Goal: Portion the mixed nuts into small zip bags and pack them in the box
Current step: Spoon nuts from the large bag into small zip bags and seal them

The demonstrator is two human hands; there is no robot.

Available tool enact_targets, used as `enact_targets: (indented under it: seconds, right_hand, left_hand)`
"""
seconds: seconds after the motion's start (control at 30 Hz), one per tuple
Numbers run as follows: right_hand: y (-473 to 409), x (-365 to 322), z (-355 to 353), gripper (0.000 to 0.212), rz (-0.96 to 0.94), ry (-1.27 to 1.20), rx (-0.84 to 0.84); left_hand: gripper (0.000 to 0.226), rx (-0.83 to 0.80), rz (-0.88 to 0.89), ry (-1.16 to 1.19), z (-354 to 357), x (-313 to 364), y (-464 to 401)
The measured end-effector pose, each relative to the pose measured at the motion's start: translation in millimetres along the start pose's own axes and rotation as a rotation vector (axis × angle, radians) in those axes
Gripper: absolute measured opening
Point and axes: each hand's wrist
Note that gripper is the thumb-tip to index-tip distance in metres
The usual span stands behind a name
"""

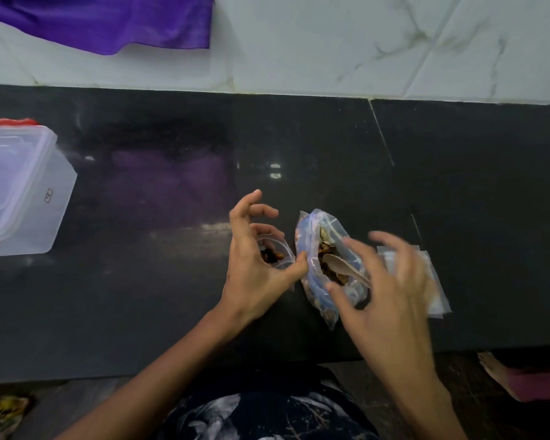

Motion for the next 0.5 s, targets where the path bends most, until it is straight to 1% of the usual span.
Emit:
enact_targets:
  seconds: [0.07,0.17,0.23,0.3,0.37,0.43,0.47,0.5]
  right_hand:
    - [-7.2,-18.0,8.9,0.053,-0.095,-0.298,-0.185]
    - [-16.7,-39.4,23.6,0.050,-0.094,-0.591,-0.291]
    - [-19.4,-49.4,31.3,0.044,-0.065,-0.724,-0.303]
    - [-22.4,-57.3,38.7,0.034,-0.032,-0.864,-0.282]
    - [-28.9,-65.1,40.8,0.022,0.024,-0.957,-0.251]
    - [-37.2,-70.4,41.4,0.016,0.070,-1.004,-0.227]
    - [-41.1,-73.4,40.9,0.016,0.082,-1.018,-0.225]
    - [-44.3,-77.0,41.5,0.014,0.087,-1.029,-0.225]
  left_hand:
    - [0.088,0.008,-0.034,0.009,-8.1,6.6,-0.6]
    - [0.092,-0.023,-0.088,-0.040,-23.1,14.4,-2.9]
    - [0.096,-0.069,-0.125,-0.079,-34.3,19.4,-4.4]
    - [0.093,-0.124,-0.161,-0.074,-47.4,24.6,-5.2]
    - [0.079,-0.157,-0.235,0.048,-63.4,27.6,-7.9]
    - [0.066,-0.147,-0.327,0.252,-83.1,22.7,-11.7]
    - [0.060,-0.153,-0.360,0.296,-94.0,17.3,-14.2]
    - [0.051,-0.183,-0.377,0.291,-103.6,12.0,-16.0]
Point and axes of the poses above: each hand's wrist, its own y-axis away from the middle knuckle, its own z-axis out of the palm, x = y × z, and after that the axes turned 1 degree about -y, right-handed
